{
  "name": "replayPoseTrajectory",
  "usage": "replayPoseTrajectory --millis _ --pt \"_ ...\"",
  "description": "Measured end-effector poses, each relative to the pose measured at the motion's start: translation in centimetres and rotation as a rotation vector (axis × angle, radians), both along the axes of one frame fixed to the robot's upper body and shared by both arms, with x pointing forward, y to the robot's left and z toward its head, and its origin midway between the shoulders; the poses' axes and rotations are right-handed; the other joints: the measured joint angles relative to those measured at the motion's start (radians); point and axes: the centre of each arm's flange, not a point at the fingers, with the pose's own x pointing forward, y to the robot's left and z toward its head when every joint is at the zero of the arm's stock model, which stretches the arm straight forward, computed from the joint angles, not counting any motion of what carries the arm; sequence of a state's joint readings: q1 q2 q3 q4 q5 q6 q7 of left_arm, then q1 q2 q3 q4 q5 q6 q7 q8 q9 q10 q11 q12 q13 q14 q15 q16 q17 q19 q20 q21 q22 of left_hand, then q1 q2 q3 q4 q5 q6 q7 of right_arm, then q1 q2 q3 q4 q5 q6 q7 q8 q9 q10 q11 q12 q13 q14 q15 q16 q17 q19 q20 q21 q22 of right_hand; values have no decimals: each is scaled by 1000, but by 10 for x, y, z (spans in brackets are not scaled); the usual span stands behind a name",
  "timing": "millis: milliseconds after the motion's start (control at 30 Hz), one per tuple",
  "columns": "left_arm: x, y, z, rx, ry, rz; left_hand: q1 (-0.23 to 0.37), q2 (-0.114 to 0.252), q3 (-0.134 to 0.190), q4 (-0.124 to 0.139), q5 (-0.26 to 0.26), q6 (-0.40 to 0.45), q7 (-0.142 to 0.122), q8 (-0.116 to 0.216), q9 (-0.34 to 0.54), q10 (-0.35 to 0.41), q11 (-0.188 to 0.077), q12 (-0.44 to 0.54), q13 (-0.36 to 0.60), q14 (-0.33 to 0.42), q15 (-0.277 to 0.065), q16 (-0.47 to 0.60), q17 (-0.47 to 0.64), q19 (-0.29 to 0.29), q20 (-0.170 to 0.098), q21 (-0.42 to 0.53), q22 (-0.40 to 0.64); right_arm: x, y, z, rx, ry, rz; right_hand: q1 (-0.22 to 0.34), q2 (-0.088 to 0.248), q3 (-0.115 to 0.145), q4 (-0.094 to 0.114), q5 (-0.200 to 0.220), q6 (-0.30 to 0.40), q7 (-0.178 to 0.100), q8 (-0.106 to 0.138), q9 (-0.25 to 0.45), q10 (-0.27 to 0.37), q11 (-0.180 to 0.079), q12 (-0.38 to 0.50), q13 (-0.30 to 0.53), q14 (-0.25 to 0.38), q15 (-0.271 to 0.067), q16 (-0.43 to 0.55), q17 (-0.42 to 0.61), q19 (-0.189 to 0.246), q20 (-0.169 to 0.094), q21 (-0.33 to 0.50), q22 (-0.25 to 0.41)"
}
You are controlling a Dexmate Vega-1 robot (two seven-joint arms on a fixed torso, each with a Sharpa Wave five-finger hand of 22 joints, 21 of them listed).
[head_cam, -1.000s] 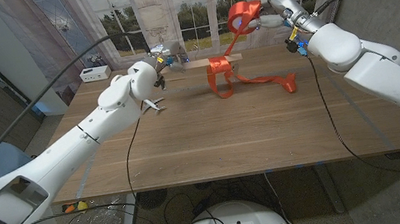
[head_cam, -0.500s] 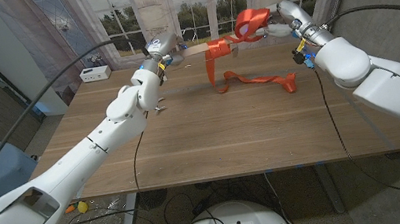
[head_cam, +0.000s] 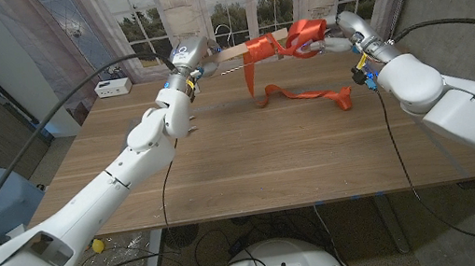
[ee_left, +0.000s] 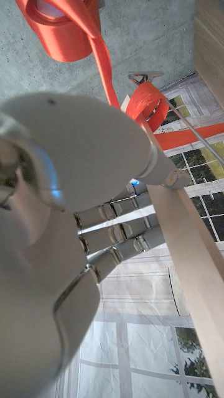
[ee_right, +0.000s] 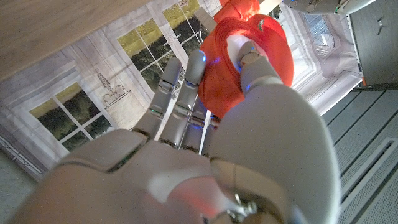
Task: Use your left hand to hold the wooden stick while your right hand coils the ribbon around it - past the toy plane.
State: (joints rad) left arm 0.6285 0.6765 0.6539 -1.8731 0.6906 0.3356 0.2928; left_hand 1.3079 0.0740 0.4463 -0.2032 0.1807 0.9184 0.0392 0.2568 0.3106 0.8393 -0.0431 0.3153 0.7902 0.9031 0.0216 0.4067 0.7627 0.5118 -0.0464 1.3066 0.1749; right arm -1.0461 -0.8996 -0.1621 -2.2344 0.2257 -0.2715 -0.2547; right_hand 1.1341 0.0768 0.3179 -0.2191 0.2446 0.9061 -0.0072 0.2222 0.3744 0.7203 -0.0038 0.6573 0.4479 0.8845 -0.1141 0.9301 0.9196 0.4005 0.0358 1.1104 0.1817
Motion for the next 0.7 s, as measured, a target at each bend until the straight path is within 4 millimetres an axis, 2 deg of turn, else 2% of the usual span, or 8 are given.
replayPoseTrajectory --millis 67,100,200,333,633,667,700 --pt "1 0 -1 4 13 2 0 0 0 0 0 0 0 0 0 0 0 0 0 1 1 -4 0 0 0 0 0 -1 0 2 0 -5 0 -1 -1 0 0 0 0 0 -1 0 0 0 0 0 0 0 0 -1 0 0 0 0" --pt "2 0 -1 5 15 2 0 0 0 0 0 0 0 0 0 2 -2 -1 0 1 1 -4 0 0 0 0 0 10 -7 -7 23 80 -29 -2 -2 0 0 0 0 0 -2 0 0 0 0 0 0 0 0 -1 0 0 0 0" --pt "-1 2 -3 11 36 5 0 0 0 0 0 0 0 0 0 2 -2 -4 0 5 -2 -6 -1 0 0 0 0 15 -9 -9 25 119 -48 -9 1 0 0 0 0 0 -3 0 0 0 0 0 -1 0 0 -5 -4 4 0 0" --pt "1 2 -6 16 62 9 -3 -2 0 0 0 0 0 -3 1 2 -2 -4 0 5 -2 -8 3 0 0 0 0 18 -7 -7 15 136 -55 -9 1 0 0 0 0 0 -4 0 0 0 0 0 -12 0 1 -8 -4 4 0 0" --pt "9 6 -14 15 153 26 -6 -5 0 0 0 0 0 -7 4 3 -3 -7 2 5 -2 -12 9 -9 -2 9 0 42 -10 -17 -13 297 -135 -9 1 -4 4 3 0 0 -3 1 0 0 0 0 -20 2 4 -21 -9 9 0 0" --pt "10 7 -15 15 160 27 -11 -10 2 -2 4 0 0 -7 4 3 -3 -7 2 5 -2 -12 9 -9 -2 9 0 45 -11 -20 -17 322 -147 -9 1 -5 5 3 0 0 -3 1 0 0 0 0 -20 2 4 -24 -9 9 0 0" --pt "11 7 -16 15 168 28 -12 -9 24 -24 6 0 0 -7 8 3 -3 -7 2 5 -2 -12 9 -9 -2 9 0 47 -10 -19 -23 334 -153 -9 1 -7 7 3 0 0 -3 1 0 0 0 0 -20 2 4 -26 -12 12 0 0"
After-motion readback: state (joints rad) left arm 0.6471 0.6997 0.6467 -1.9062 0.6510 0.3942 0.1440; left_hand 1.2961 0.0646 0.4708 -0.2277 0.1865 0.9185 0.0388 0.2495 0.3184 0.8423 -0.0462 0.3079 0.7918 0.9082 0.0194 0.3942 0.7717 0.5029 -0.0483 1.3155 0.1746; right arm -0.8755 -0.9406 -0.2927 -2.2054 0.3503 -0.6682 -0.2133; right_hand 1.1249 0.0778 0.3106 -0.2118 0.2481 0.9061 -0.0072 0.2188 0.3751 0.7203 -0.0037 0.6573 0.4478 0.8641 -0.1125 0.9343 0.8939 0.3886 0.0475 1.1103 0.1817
